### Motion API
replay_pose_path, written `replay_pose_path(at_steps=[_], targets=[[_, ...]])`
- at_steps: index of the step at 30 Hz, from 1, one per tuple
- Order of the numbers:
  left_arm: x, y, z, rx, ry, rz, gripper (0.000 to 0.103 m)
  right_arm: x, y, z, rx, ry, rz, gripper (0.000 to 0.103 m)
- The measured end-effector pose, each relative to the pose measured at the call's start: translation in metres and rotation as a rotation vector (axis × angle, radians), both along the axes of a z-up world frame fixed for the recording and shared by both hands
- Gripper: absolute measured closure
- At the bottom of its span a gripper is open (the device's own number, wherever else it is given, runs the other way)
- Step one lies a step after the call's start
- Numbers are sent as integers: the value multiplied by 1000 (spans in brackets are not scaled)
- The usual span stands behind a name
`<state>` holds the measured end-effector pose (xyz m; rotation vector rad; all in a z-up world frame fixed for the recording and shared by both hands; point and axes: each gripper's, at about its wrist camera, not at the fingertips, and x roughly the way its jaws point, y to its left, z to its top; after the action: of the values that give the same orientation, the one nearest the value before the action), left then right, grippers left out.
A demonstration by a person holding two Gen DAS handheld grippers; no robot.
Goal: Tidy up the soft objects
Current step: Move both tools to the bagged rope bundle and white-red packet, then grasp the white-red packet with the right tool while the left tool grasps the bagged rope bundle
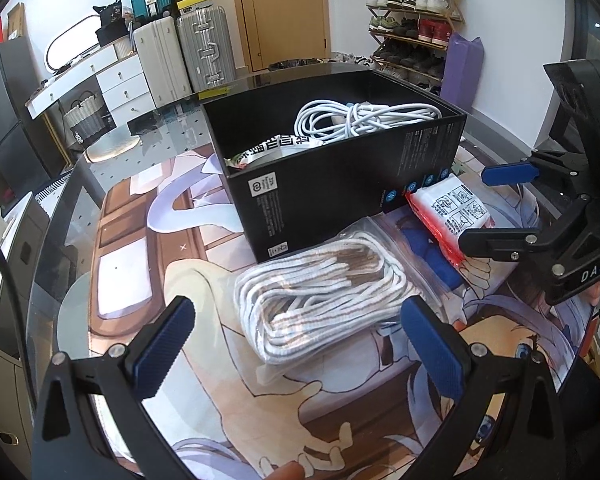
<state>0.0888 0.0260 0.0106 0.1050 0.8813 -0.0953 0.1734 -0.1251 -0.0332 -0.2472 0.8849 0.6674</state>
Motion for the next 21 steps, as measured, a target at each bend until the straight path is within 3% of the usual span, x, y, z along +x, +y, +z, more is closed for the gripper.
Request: replay_pose_path(at_steps=[9,11,16,21], targets=[[0,0,1,0,-1,-3,0,-9,16,-7,-14,-19,7,1],[0,0,1,-1,-2,-3,0,-10,17,-8,-19,-21,6,6],[0,0,3,-12,-6,0,0,-9,14,-7,-21,-23,14,28],[1,2,4,-36,-5,1,0,-13,7,-2,-13,-37,37,37]])
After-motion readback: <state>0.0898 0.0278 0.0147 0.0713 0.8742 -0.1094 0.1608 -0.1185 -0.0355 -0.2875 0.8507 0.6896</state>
